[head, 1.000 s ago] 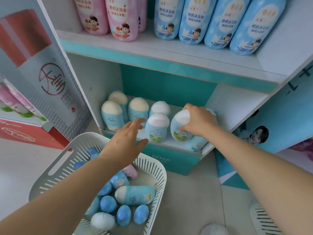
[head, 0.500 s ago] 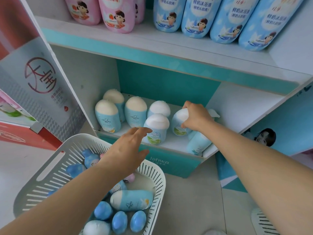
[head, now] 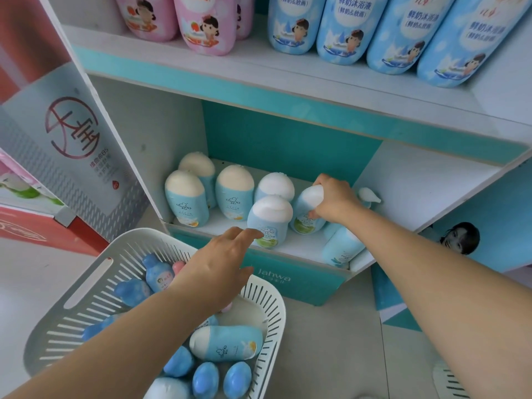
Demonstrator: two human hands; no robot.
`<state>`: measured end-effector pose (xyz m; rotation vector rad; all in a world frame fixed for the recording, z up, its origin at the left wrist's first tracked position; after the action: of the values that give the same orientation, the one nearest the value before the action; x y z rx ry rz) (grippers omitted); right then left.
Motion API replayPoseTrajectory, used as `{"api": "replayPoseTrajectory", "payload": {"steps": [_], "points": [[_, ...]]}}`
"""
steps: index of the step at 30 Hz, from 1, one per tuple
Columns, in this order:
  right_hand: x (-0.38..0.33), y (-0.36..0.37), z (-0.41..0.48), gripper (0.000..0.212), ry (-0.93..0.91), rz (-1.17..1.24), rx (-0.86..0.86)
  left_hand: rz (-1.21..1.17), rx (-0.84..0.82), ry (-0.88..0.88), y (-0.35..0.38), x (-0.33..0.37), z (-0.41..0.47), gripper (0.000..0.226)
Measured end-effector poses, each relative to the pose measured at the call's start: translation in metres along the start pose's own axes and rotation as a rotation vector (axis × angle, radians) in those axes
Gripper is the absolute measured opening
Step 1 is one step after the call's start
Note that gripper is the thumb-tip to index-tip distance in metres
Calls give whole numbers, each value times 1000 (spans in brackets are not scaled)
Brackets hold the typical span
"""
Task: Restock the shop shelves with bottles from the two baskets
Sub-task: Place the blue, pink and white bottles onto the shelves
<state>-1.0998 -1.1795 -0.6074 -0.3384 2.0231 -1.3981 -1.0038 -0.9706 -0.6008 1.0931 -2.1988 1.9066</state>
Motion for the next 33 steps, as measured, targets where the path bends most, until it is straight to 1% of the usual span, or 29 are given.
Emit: {"api": "replayPoseTrajectory", "payload": {"steps": [3,6,13,17,25,31,33], "points": [[-2,-2,0,68,-12,-21,22,56,-9,9,2,-1,-2,54],[-5,-2,0,70,-24,-55,27,65,-4,12,0,-2,-4,54],[-8,-4,0,63,-69,-137,30,98,16,39,-3,-3,-6,52],[-8,-3,0,65,-75,-172,-8,113,14,51,-3,-5,-7,50],[-7,-4,-2,68,-79,-167,-42,120,11,50,-2,-6,-5,51],[-5,-3,-4,68,-87,-156,1,161,-6,41,1,-10,-6,52],[-5,-3,-7,71,-85,-164,24,164,-7,41,0,-12,-8,52]]}}
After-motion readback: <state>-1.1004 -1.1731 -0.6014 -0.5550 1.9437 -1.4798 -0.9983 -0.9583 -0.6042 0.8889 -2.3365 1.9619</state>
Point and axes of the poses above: each hand's wrist, its own z-axis towards the middle knuckle, its own y-axis out of the palm, x = y × z, the point moved 7 cm from there along z, towards the middle knuckle, and after that the axes turned 11 degrees about -y, right-handed, at the moved point
